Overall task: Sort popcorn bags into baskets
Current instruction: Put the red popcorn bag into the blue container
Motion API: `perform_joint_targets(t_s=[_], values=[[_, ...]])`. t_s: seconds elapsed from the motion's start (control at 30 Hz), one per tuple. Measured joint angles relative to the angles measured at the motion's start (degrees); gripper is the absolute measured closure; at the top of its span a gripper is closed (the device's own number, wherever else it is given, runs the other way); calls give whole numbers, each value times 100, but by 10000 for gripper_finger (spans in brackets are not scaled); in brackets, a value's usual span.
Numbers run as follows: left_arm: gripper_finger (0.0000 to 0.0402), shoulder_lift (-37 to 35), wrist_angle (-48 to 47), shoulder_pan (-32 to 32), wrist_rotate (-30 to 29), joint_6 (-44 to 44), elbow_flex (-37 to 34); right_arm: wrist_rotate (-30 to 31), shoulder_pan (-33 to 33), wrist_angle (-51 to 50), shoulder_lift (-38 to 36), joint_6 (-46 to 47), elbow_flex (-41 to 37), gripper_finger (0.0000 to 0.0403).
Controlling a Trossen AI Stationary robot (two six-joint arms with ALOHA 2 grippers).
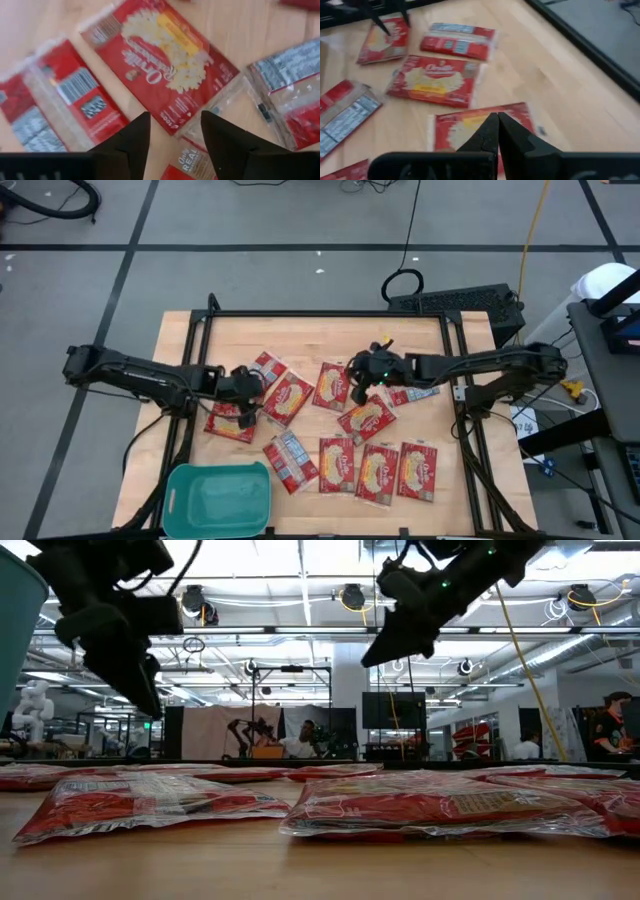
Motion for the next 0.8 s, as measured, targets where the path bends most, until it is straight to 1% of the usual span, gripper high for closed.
perform_joint_targets(t_s=[0.27,0.43,0.53,0.63,0.8], values=[[175,908,205,-380,-35,-6,2,6,399,547,601,-62,-2,403],[159,1359,216,-407,-85,-150,2,-2,520,745,685,-126,-2,403],[159,1588,367,-382,-102,-133,7,4,559,793,662,-136,-2,403],[169,1791,547,-308,-134,-27,4,2,600,863,650,-172,-2,403],[205,2053,742,-131,27,223,28,4,600,825,657,-171,-2,403]])
